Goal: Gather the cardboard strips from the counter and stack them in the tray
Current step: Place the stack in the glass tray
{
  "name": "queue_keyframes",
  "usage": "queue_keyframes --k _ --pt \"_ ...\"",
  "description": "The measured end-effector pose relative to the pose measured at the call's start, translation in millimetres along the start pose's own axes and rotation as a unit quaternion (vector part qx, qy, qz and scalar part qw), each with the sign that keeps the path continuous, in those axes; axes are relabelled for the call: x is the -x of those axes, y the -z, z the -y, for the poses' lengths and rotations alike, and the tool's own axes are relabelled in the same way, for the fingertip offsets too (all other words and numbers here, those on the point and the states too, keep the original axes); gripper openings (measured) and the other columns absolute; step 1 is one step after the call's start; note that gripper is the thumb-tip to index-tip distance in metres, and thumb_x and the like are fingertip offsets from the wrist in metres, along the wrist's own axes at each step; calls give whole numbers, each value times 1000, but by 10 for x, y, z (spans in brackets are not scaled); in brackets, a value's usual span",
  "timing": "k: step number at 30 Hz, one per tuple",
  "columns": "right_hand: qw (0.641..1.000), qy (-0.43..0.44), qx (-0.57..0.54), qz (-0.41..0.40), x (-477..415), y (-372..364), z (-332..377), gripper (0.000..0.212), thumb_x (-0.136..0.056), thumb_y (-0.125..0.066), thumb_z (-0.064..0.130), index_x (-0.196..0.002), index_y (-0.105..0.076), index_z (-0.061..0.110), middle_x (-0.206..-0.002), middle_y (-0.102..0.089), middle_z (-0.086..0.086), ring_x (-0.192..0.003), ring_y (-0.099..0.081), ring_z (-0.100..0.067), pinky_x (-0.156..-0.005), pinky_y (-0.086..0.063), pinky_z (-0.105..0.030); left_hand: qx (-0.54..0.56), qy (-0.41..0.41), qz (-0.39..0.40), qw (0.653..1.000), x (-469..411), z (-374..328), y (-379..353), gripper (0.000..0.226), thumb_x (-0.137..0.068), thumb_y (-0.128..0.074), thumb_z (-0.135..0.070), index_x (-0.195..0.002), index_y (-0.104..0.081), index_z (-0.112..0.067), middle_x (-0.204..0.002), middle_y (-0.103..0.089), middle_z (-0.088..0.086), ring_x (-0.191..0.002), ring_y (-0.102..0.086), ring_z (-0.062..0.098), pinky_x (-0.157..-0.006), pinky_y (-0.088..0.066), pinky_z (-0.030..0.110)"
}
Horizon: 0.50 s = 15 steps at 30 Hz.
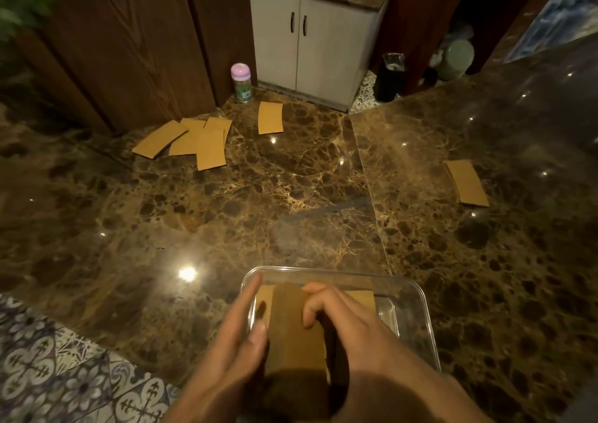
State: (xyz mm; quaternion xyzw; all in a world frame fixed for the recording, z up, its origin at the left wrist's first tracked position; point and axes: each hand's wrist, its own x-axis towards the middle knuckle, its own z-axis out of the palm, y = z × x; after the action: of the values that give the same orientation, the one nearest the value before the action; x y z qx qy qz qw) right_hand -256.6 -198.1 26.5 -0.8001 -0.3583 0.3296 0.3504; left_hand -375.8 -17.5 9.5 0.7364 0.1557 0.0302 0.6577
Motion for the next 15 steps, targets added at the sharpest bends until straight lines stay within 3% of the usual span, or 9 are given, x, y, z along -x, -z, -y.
queue_keyframes --k 2,4,7,10,13,15 --pt "997 -10 79 14 -146 5 -33 76 -65 -90 61 -114 -34 49 -131 -25 43 -119 -27 23 -95 -27 -4 -95 -30 -77 992 -20 9 151 63 -67 -66 -75 -128 -55 -61 -121 -73 -21 -95 -75 7 -79 -61 31" --pt "989 1 148 19 -268 -89 -43 77 -66 -85 65 -120 -34 43 -134 -29 26 -122 -31 3 -95 -25 -7 -216 -81 -104 967 -35 49 220 55 -73 -63 -65 -128 -58 -54 -123 -69 -22 -96 -73 7 -83 -59 35" --pt "968 14 247 31 -414 -304 -94 80 -71 -79 64 -128 -33 32 -153 -26 0 -143 -24 -21 -113 -25 -29 -281 -118 -114 945 -169 244 232 47 -77 -60 -62 -124 -57 -59 -134 -56 -35 -117 -61 -8 -92 -54 22" --pt "952 -4 302 45 -530 -457 -166 86 -76 -76 62 -137 -31 22 -168 -14 -16 -153 -15 -35 -123 -20 -46 -316 -102 -92 939 -187 409 99 42 -81 -53 -51 -122 -55 -56 -148 -44 -35 -116 -58 -9 -86 -51 12" --pt "938 -18 345 33 -590 -597 -221 85 -62 -72 76 -120 -49 19 -145 -52 -18 -125 -54 -37 -111 -36 -46 -343 -125 -89 927 -183 496 9 38 -80 -50 -38 -116 -58 -44 -157 -38 -17 -105 -71 12 -72 -58 27" --pt "937 -34 346 24 -597 -606 -189 76 -61 -61 82 -109 -56 23 -132 -64 -13 -113 -63 -33 -104 -35 -42 -374 -154 -89 910 -194 551 9 35 -78 -51 -40 -112 -61 -43 -164 -23 -23 -99 -74 24 -64 -58 31"
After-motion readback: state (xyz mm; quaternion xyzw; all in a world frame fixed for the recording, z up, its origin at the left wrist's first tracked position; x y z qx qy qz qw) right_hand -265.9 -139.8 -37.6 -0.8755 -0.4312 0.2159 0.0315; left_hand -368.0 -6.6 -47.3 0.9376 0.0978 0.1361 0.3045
